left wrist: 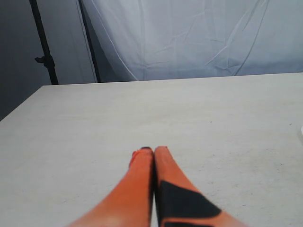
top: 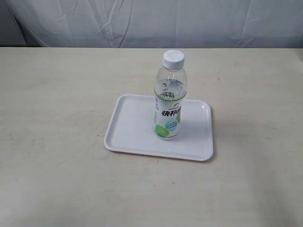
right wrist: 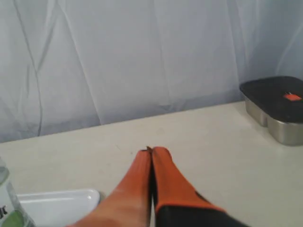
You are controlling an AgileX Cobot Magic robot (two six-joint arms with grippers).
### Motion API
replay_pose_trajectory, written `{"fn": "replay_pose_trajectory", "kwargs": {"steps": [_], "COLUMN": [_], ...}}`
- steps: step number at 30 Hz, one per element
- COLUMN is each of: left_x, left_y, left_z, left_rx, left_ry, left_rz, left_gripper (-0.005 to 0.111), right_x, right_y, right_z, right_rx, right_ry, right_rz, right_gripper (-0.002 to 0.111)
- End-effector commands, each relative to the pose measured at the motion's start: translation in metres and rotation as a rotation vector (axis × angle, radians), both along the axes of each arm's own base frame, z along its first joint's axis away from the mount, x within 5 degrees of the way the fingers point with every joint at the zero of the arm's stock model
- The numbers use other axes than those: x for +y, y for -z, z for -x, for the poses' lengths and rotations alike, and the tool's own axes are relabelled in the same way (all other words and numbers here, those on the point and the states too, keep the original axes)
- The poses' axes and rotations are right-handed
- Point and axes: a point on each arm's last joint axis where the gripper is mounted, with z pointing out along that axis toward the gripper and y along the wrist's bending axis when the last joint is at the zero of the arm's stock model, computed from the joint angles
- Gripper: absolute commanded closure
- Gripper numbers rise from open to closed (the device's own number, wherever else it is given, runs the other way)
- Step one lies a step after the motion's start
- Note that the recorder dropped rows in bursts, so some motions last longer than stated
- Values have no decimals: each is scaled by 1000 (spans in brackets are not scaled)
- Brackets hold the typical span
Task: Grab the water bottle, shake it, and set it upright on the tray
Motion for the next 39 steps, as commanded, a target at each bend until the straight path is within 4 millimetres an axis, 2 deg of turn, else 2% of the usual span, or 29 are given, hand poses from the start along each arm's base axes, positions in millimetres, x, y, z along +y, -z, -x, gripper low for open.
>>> {"fn": "replay_pose_trajectory", "kwargs": {"steps": [1,5,13,20,39], "left_x": [0,0,0,0,0], "left_y": [0,0,0,0,0], "left_z": [0,0,0,0,0], "left_rx": [-8,-8,-8,-8,-8], "left_ry": [-1,-1,-1,-1,-1], "left_rz": [0,0,0,0,0], "left_gripper": [107,107,107,107,107], "right_x": [-5,-6,-6,-6,-6], "right_y": [10,16,46,59,60], "right_z": [7,7,6,5,5], "right_rx": [79,84,148,188,181], "right_ry": [64,66,66,65,54], "right_rz": [22,32,35,38,95], "right_gripper": [108,108,108,108,108]}}
